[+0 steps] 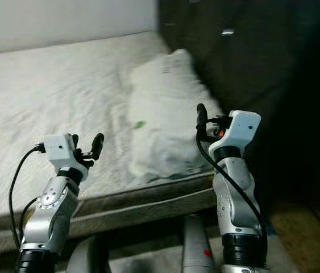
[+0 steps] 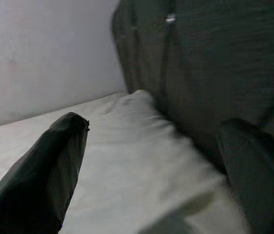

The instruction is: Clean up the room

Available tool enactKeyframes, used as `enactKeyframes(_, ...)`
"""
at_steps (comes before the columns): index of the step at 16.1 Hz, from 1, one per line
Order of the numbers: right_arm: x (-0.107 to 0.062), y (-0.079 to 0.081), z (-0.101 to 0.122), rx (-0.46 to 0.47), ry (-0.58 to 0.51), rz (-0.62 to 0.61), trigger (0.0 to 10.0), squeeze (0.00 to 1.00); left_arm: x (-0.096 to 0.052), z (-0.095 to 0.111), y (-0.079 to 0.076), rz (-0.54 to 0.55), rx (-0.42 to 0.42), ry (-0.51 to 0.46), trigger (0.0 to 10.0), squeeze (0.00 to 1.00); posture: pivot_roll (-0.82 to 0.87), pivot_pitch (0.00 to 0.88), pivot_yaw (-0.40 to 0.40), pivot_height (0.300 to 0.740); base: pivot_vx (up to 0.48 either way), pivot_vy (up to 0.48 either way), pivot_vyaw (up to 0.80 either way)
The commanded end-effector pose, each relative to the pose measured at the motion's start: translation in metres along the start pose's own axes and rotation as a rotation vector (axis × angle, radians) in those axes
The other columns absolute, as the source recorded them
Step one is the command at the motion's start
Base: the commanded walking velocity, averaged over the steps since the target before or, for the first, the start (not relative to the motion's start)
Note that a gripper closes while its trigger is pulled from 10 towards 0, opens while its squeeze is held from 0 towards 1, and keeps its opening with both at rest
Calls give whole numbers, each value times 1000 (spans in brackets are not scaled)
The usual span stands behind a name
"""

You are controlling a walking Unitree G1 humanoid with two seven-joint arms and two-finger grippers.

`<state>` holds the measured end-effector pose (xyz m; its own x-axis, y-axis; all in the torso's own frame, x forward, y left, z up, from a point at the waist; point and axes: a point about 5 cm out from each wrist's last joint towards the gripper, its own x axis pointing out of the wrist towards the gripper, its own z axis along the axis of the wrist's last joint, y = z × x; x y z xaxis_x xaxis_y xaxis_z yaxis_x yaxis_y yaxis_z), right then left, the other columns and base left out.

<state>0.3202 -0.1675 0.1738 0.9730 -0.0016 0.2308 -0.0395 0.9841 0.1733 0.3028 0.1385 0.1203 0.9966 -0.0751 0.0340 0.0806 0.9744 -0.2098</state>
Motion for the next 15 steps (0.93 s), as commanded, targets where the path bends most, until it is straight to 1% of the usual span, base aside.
enactKeyframes(1, 4, 5, 3, 7, -10, 18, 10000, 0, 1, 1, 1, 2, 7, -11, 10000, 0, -182, 0, 129, 556, 0, 0, -431)
enactKeyframes(4, 1, 6, 0, 2, 9, 46, 10000, 0, 1, 1, 5, 13, 5, -21, 10000, 0, -181, 0, 121, 556, 0, 0, 0)
enactKeyframes(5, 1, 7, 1, -22, 0, 64, 10000, 0, 1, 0, 7, 17, 6, -21, 10000, 0, -183, 0, 122, 556, 0, 0, 0)
enactKeyframes(7, 0, 7, 4, -15, -25, 80, 10000, 0, 1, 0, 7, 17, 8, -22, 10000, 0, -182, 0, 120, 556, 0, 0, 0)
enactKeyframes(10, 3, 10, 6, -30, -31, 97, 10000, 0, 3, 4, 8, 21, 13, -37, 10000, 0, -181, 0, 122, 591, 0, 0, 0)
enactKeyframes(15, 4, 19, 8, -18, -41, 125, 10000, 0, 2, 4, 8, 26, 6, -43, 10000, 0, -187, 0, 130, 651, 0, 0, 0)
